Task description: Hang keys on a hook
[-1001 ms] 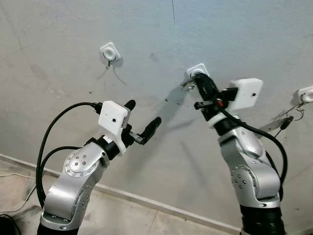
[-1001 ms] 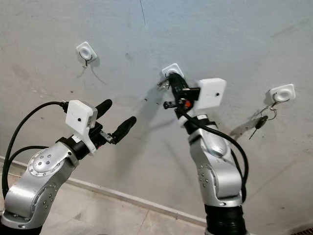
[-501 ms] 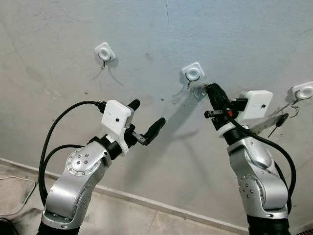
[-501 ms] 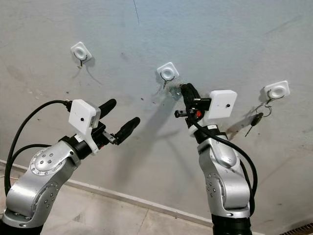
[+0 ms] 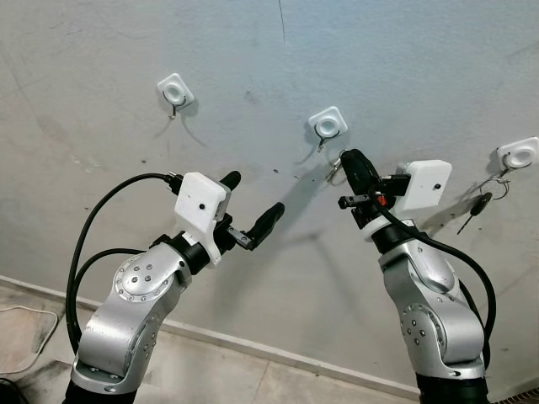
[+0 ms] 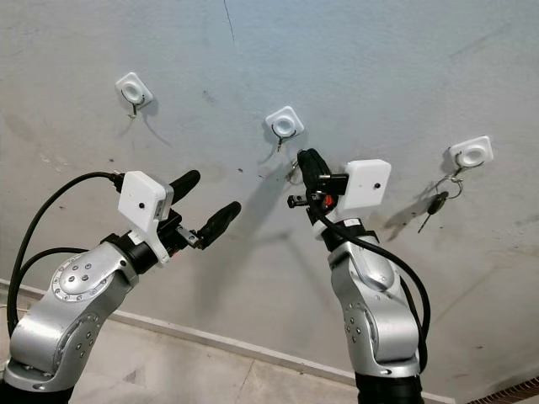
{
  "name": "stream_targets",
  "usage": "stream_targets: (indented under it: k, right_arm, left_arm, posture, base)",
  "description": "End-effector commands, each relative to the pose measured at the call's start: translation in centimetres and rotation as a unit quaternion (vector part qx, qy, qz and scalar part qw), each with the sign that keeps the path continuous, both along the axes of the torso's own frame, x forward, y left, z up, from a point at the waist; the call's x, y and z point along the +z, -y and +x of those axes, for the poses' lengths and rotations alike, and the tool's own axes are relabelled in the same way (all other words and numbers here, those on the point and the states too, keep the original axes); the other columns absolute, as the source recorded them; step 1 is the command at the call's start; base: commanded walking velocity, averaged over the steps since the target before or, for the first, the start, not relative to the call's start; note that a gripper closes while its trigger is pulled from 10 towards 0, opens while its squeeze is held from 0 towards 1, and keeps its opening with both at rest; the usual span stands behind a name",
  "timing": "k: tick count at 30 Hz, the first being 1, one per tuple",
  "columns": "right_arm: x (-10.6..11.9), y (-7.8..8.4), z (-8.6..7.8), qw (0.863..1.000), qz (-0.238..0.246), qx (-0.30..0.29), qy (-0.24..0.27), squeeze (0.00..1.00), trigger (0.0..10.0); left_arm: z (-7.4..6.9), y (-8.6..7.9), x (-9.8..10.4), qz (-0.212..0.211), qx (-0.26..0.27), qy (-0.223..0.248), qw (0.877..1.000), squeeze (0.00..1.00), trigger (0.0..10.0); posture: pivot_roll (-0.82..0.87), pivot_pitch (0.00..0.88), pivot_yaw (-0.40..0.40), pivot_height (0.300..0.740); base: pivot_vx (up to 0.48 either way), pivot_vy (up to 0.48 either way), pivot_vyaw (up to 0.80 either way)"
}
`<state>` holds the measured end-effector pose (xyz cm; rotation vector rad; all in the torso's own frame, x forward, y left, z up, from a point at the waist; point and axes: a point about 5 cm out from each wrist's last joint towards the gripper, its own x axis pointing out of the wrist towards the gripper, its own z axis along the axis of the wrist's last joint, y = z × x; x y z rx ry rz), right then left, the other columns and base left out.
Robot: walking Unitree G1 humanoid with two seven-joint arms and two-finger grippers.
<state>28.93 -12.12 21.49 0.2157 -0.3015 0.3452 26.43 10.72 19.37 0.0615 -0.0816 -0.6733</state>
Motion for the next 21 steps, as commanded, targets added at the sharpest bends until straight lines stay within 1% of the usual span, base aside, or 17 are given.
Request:
stream_targets:
  k: [1,3,7,8,10,15,18,20,21]
  right_arm:
    - [1.5,-0.3,-0.2,1.0,0.013,0.008,0.023,0.0,10.0]
    - [1.7,-0.4,-0.2,0.999,0.017,0.01,0.025,0.0,10.0]
    - [2.8,-1.1,-0.3,0.998,0.028,0.029,0.038,0.0,10.0]
    - [2.8,-1.1,-0.3,0.998,0.028,0.029,0.038,0.0,10.0]
    - [3.5,-1.4,-0.4,0.998,0.036,0.037,0.048,0.0,10.0]
    - [4.0,-1.6,-0.4,0.997,0.046,0.044,0.053,0.0,10.0]
    - [4.4,-2.3,-0.5,0.994,0.064,0.077,0.048,0.0,10.0]
    - [4.7,-2.8,-0.8,0.992,0.067,0.099,0.049,0.0,10.0]
    - [4.7,-2.8,-0.8,0.992,0.067,0.099,0.049,0.0,10.0]
  left_arm:
    - [0.0,0.3,0.3,0.002,-0.008,0.005,1.0,0.0,10.0]
    - [0.0,0.3,0.4,0.002,-0.009,0.005,1.0,0.0,10.0]
    - [0.0,0.4,0.3,0.002,-0.01,0.005,1.0,0.0,10.0]
    - [0.0,0.4,0.3,0.002,-0.01,0.005,1.0,0.0,10.0]
    - [-0.1,0.4,0.2,0.002,-0.01,0.005,1.0,0.0,10.0]
    - [-0.1,0.4,0.2,0.002,-0.01,0.005,1.0,0.0,10.0]
    - [0.0,0.5,0.2,0.003,-0.011,0.005,1.0,0.0,10.0]
    - [0.0,0.5,0.2,0.003,-0.011,0.005,1.0,0.0,10.0]
    - [0.0,0.5,0.2,0.003,-0.011,0.005,1.0,0.0,10.0]
  posture:
    - [0.23,0.002,-0.051,0.74]
    - [0.23,0.002,-0.051,0.74]
    - [0.23,0.003,-0.056,0.74]
    - [0.23,0.003,-0.056,0.74]
    - [0.23,0.004,-0.056,0.74]
    - [0.23,0.003,-0.056,0.74]
    - [0.23,0.002,-0.056,0.74]
    - [0.23,0.002,-0.056,0.74]
    - [0.23,0.002,-0.056,0.74]
  base:
    - [0.0,0.0,0.0]
    - [0.0,0.0,0.0]
    - [0.0,0.0,0.0]
    - [0.0,0.0,0.0]
    - [0.0,0.0,0.0]
    - [0.0,0.0,0.0]
    - [0.0,0.0,0.0]
    - [0.0,0.0,0.0]
    - [0.0,0.0,0.0]
